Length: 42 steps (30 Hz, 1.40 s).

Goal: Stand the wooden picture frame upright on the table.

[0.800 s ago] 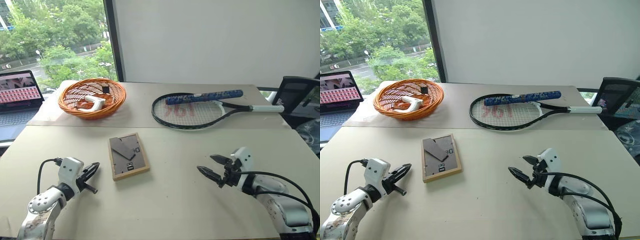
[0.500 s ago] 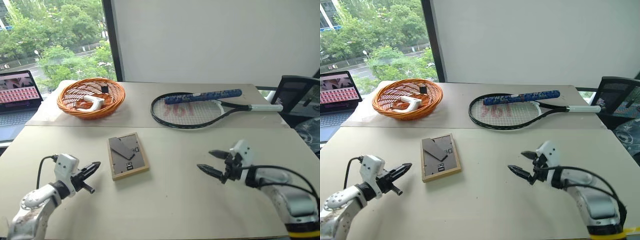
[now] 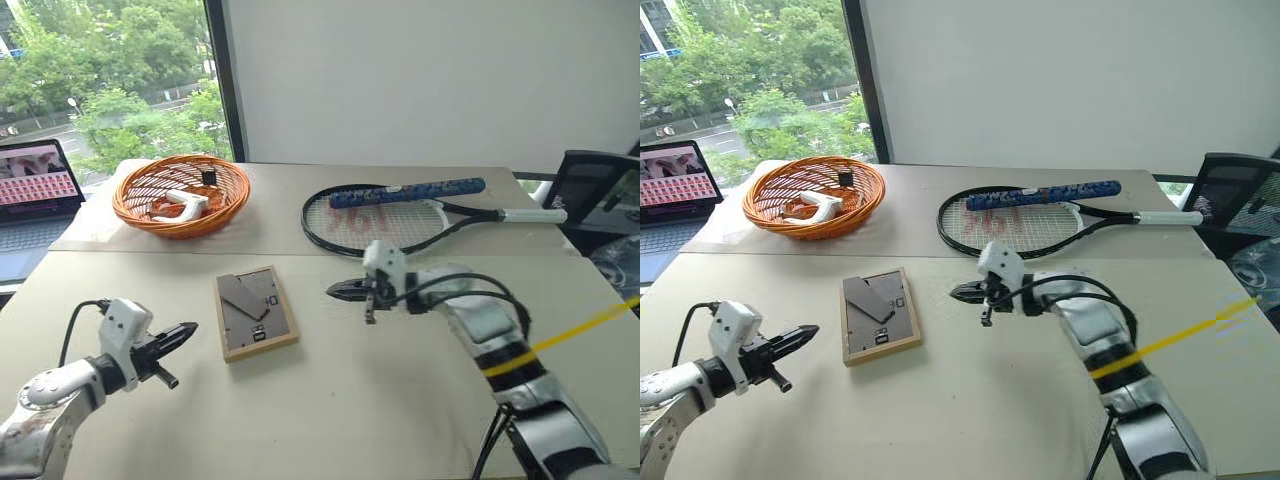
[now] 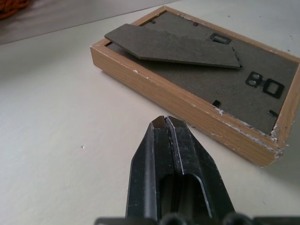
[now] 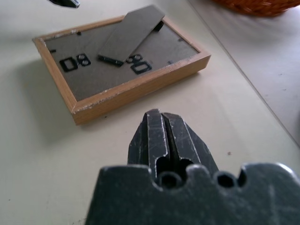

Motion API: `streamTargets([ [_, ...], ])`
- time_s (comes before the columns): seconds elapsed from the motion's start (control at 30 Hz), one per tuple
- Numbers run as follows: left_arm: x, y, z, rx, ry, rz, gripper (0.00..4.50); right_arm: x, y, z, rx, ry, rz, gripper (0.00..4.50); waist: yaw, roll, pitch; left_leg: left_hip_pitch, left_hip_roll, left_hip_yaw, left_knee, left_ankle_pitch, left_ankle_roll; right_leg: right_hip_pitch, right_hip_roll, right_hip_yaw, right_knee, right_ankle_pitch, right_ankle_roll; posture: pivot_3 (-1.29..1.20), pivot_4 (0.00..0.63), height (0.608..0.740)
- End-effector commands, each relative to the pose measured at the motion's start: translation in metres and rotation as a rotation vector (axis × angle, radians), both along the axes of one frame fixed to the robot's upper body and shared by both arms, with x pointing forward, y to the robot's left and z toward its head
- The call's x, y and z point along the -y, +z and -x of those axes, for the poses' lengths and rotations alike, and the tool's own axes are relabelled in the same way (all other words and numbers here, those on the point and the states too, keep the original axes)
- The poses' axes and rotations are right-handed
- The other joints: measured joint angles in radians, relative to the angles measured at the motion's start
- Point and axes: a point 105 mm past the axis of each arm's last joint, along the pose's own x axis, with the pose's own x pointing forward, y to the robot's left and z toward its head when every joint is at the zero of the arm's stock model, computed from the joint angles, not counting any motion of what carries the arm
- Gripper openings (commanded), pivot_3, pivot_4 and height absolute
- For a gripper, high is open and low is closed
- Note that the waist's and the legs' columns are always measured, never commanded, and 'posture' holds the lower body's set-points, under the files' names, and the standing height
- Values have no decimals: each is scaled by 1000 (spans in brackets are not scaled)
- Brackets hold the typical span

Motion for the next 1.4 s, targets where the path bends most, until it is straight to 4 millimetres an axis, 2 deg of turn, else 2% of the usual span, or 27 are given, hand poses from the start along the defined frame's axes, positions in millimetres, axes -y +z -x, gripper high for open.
streamTargets([
  [0.03,8,-2,-13,14,26,-47,0,-10,-6,-20,58,-19,49,40,6,0,0,-1,0,0,0,0,0,0,0,0,0,0,0,0,150,724],
  [0.17,24,-11,-30,13,36,-62,0,-34,-20,-35,44,-38,75,40,6,1,1,-1,0,-1,0,0,0,0,0,-2,1,0,-1,0,150,724],
  [0.3,42,-25,-34,-13,-14,-75,0,-51,-36,-24,5,48,100,40,9,1,1,-1,0,-2,-1,0,-1,0,0,-3,1,0,-1,0,150,724],
  [0.4,56,-33,-30,-36,-62,-58,0,-53,-48,-12,-22,113,124,40,12,2,0,0,0,-3,-1,0,-1,2,0,-5,2,0,-1,0,150,724],
  [0.6,74,-31,-25,-44,-128,-29,0,-34,-56,13,-70,154,117,40,23,6,-3,1,0,-4,0,1,-1,3,0,-6,3,0,-1,0,150,724],
  [0.73,99,-38,-6,-107,-248,-7,0,-9,-57,36,-103,119,133,40,41,9,-5,1,0,-4,0,0,-2,3,0,-6,2,-1,-1,0,150,724],
  [0.83,110,-51,15,-196,-335,-11,0,12,-58,42,-108,44,174,40,44,12,-8,1,0,-4,0,0,-2,3,0,-6,2,-1,-1,0,150,724],
  [1.03,106,-60,25,-252,-365,-44,0,31,-58,46,-129,-42,194,40,50,13,-10,5,0,-4,1,0,-2,4,-1,-6,-2,-4,3,0,150,724],
  [1.23,79,-55,3,-208,-273,-112,0,32,-60,56,-152,-15,230,40,54,13,-10,5,0,-4,1,0,-2,4,-1,-6,-4,-4,3,0,150,724],
  [1.4,65,-52,-8,-185,-249,-153,0,29,-62,66,-160,13,282,40,53,13,-10,5,0,-4,1,0,-2,4,-1,-6,-4,-4,4,0,150,724],
])
